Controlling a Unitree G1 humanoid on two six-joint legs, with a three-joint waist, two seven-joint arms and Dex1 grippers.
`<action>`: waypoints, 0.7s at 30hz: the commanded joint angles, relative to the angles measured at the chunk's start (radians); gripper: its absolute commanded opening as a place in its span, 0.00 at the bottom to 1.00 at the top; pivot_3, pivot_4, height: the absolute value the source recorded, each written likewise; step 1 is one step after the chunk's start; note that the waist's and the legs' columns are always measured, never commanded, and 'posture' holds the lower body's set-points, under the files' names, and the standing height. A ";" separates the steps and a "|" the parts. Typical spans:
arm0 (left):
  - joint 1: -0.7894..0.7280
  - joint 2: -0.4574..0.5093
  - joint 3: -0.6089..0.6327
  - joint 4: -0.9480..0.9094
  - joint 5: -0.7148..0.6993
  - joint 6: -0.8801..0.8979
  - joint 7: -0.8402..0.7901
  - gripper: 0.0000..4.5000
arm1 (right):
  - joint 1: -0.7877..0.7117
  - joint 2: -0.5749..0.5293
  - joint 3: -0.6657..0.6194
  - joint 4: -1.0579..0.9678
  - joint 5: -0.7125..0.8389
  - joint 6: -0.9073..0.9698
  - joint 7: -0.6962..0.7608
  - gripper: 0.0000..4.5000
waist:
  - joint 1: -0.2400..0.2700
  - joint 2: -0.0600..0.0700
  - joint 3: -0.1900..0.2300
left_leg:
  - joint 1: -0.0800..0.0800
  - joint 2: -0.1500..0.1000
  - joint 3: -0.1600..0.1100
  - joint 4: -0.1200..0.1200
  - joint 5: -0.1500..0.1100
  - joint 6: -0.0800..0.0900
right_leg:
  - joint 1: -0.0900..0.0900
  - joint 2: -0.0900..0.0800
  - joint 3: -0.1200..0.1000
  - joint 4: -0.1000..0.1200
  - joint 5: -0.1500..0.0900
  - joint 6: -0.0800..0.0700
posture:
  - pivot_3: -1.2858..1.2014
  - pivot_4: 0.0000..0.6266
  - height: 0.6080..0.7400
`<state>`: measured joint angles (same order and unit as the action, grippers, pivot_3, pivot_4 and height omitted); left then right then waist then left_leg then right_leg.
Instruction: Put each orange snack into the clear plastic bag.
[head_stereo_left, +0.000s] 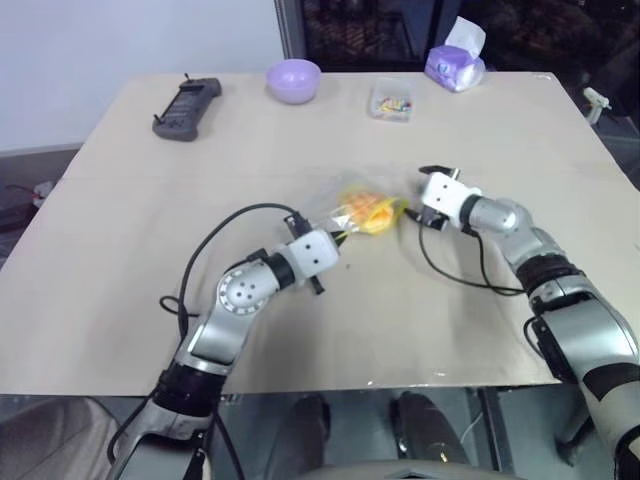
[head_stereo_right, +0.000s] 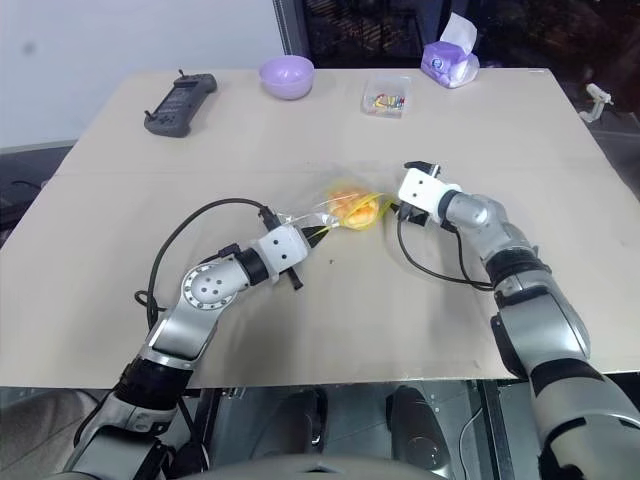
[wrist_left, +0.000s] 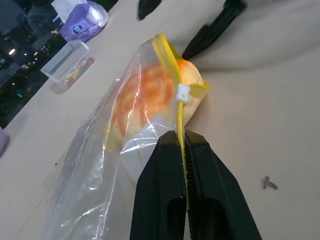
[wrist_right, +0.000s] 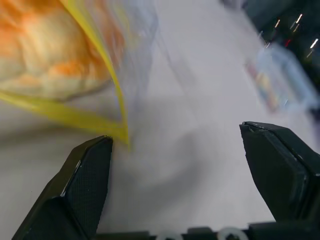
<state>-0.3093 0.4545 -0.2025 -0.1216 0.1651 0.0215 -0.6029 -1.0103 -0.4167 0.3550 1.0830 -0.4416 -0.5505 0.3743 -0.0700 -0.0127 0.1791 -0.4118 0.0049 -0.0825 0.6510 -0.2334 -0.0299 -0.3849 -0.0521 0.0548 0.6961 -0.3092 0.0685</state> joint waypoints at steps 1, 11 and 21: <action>0.003 0.002 0.021 -0.036 -0.020 -0.005 0.005 0.00 | -0.027 0.012 0.069 0.040 -0.104 -0.070 -0.132 0.98 | 0.001 0.000 0.000 | 0.000 0.000 0.000 0.000 0.000 0.000 | 0.000 0.000 0.000 0.000 0.000 0.000 | 0.52 0.24 1.00; 0.001 0.002 0.017 -0.034 -0.018 -0.004 0.012 0.00 | -0.090 -0.004 0.263 0.125 -0.363 -0.164 -0.453 0.59 | 0.000 0.000 0.000 | 0.000 0.000 0.000 0.000 0.000 -0.001 | 0.000 0.000 0.001 0.000 0.000 0.000 | 0.52 0.24 1.00; 0.002 0.007 0.017 -0.035 -0.016 -0.004 0.017 0.00 | -0.096 -0.007 0.248 0.155 -0.353 -0.167 -0.472 0.02 | 0.000 0.000 0.000 | 0.001 0.000 0.000 0.000 0.000 0.000 | 0.000 0.000 0.001 0.000 0.000 0.000 | 0.52 0.24 1.00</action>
<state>-0.3075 0.4563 -0.2018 -0.1216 0.1544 0.0239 -0.5940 -1.1056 -0.4179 0.6176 1.2281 -0.8152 -0.7194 -0.0971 -0.0699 -0.0128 0.1786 -0.4111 0.0049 -0.0820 0.6508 -0.2331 -0.0304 -0.3846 -0.0519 0.0554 0.6962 -0.3092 0.0685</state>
